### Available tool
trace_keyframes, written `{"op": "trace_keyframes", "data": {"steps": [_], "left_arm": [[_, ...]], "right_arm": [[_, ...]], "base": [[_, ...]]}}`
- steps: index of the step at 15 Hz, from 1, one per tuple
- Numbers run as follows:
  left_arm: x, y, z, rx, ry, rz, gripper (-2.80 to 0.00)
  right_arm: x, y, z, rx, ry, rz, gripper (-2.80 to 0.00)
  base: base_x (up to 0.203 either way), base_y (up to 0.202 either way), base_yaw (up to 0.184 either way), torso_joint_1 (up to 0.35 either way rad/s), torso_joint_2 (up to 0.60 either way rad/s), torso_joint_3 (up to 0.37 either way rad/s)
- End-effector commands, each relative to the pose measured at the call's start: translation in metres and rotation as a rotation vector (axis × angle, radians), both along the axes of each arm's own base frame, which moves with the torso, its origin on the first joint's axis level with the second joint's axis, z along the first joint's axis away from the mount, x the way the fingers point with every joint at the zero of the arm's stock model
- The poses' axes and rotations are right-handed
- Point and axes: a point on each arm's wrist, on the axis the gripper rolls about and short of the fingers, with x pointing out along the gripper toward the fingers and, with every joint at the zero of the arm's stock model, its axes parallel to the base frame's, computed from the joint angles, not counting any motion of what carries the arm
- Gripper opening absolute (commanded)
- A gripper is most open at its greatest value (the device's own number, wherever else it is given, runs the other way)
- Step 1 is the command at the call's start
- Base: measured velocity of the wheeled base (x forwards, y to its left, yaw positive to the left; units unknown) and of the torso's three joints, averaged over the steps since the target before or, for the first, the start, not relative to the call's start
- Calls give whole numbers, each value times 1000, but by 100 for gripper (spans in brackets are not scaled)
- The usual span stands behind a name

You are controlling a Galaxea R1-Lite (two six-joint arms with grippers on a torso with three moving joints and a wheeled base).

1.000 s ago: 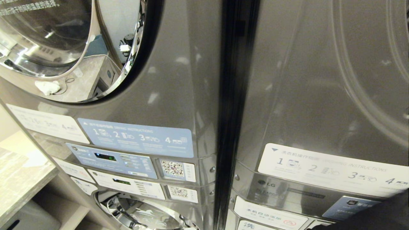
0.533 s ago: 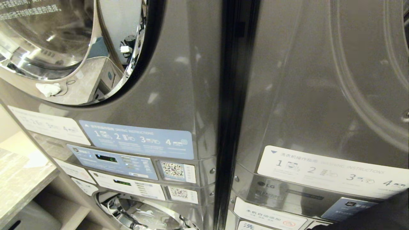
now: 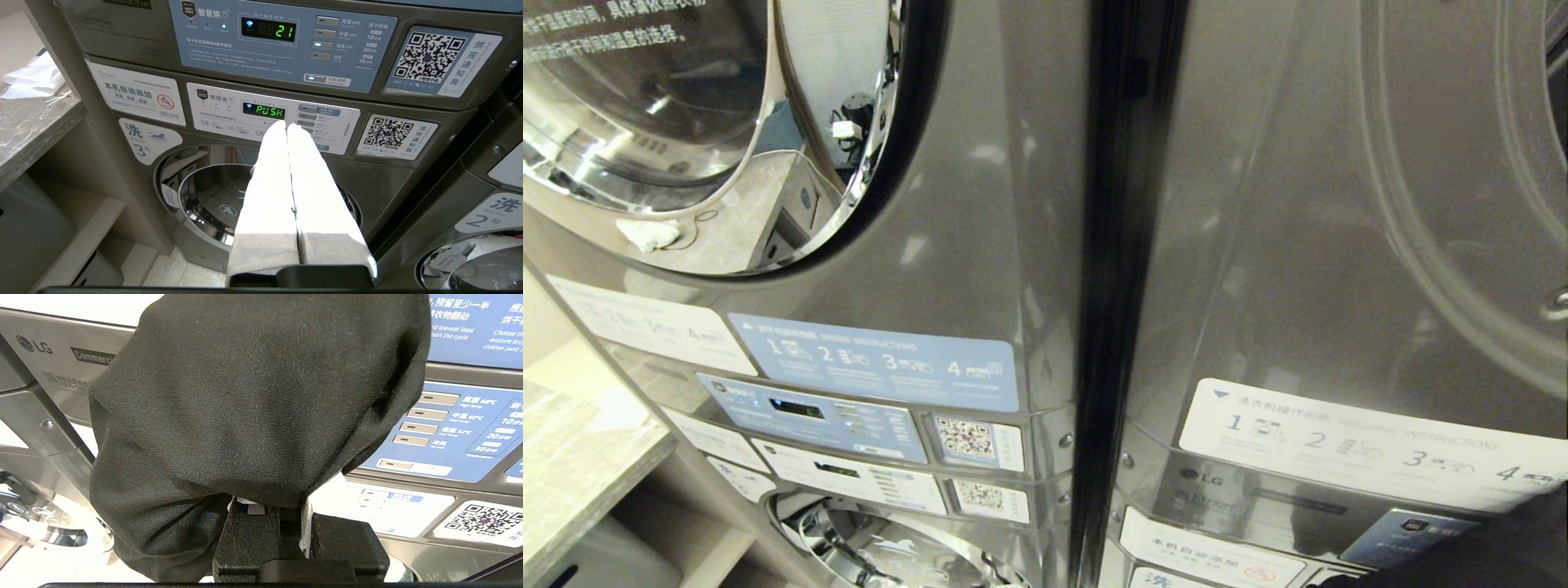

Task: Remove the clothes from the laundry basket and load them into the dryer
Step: Put the clothes in the dryer

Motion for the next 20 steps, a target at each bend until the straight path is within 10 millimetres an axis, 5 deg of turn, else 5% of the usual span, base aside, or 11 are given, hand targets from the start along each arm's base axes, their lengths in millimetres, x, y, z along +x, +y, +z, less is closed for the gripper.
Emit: {"op": "trace_keyframes", "data": {"steps": [1, 13, 16, 20], "left_arm": [[0, 0, 0, 0, 1, 1, -280], [0, 0, 0, 0, 1, -1, -280], [0, 0, 0, 0, 1, 0, -280], [0, 0, 0, 0, 1, 1, -280]], "right_arm": [[0, 0, 0, 0, 3, -1, -280], [0, 0, 1, -75, -6, 9, -280], [-16, 1, 54, -185, -216, 11, -280], [-30, 1, 167, -219, -387, 18, -280]], "base": [[0, 0, 0, 62, -115, -57], [0, 0, 0, 36, -74, -35], [0, 0, 0, 0, 0, 0], [0, 0, 0, 0, 0, 0]]}}
